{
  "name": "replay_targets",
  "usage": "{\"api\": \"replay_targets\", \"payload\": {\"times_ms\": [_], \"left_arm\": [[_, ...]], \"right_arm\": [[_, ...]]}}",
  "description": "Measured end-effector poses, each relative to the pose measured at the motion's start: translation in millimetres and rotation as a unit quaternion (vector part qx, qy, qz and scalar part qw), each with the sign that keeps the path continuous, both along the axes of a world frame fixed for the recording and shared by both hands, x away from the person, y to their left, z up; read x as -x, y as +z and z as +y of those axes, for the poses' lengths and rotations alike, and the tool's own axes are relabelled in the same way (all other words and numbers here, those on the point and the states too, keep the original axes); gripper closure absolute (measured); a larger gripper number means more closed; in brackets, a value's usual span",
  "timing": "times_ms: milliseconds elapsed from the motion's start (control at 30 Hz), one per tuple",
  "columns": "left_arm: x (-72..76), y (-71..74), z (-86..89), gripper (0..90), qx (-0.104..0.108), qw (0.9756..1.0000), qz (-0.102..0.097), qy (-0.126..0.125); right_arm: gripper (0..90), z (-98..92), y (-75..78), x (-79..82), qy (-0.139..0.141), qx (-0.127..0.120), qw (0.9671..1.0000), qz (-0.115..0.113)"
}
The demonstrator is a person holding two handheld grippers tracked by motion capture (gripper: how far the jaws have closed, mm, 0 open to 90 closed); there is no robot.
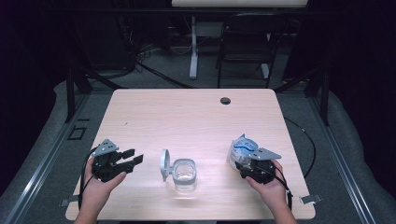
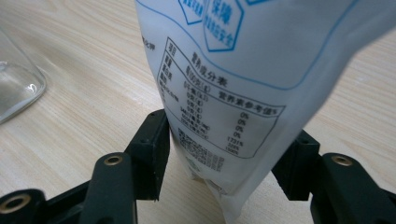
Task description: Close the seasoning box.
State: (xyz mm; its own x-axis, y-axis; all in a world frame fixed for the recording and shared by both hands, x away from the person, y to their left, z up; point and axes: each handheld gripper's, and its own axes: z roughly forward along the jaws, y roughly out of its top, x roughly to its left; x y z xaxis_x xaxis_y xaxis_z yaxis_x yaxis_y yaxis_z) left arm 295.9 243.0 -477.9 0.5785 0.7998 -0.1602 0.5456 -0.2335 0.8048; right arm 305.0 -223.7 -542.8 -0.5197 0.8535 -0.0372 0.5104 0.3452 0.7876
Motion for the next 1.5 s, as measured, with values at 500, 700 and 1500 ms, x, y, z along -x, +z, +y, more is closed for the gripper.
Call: {"api": "replay_targets", "payload": {"times_ms": [500, 700, 1500], "left_arm": [[-0.9, -0.1, 2.4, 54.1, 0.0, 1.0, 0.0, 0.001], [-1.8, -1.3, 3.0, 54.1, 0.001, 1.0, 0.002, 0.002], [-4.0, -5.4, 5.2, 53.7, 0.005, 0.9999, 0.008, 0.008]], "right_arm": [[45.7, 12.7, 0.1, 7.7, -0.045, -0.01, 0.9989, 0.002], [45.1, 12.0, -2.1, 9.9, -0.041, -0.021, 0.999, -0.004], [39.4, 10.0, -18.9, 4.5, -0.016, -0.017, 0.9992, -0.033]]}}
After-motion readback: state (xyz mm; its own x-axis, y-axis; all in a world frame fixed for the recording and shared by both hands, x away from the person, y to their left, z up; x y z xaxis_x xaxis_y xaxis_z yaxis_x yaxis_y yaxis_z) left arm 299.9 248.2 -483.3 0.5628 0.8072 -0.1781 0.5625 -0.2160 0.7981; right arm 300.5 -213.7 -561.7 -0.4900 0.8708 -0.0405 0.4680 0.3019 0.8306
